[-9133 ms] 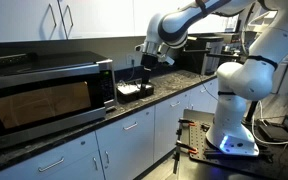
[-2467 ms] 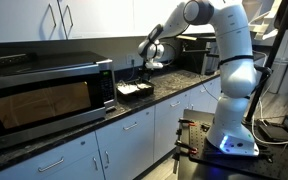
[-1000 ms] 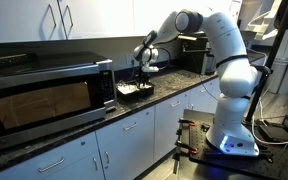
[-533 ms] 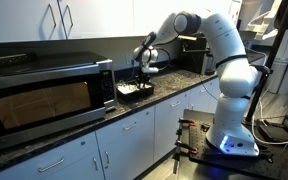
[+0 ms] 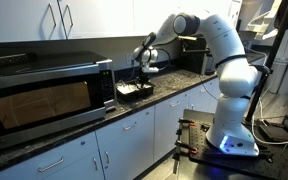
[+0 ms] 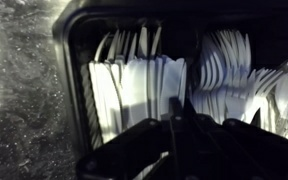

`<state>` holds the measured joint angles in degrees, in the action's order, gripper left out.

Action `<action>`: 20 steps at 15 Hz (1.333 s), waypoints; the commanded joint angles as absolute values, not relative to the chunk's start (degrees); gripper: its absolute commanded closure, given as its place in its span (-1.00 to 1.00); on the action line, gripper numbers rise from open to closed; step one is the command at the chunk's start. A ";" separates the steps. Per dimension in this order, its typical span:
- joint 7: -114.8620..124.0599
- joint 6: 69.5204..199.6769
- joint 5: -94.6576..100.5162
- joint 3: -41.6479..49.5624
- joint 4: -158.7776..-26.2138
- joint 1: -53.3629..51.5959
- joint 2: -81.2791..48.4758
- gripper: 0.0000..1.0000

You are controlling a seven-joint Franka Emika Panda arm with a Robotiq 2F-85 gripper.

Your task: Remove a knife from the black rack and put it on the counter

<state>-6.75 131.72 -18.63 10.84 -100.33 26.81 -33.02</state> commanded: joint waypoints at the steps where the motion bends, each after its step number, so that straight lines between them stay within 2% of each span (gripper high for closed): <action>1: -6.69 130.22 -17.81 10.83 -99.16 26.81 -32.61 0.99; 20: 7.98 127.98 -5.56 18.17 -115.26 20.78 -11.82 0.98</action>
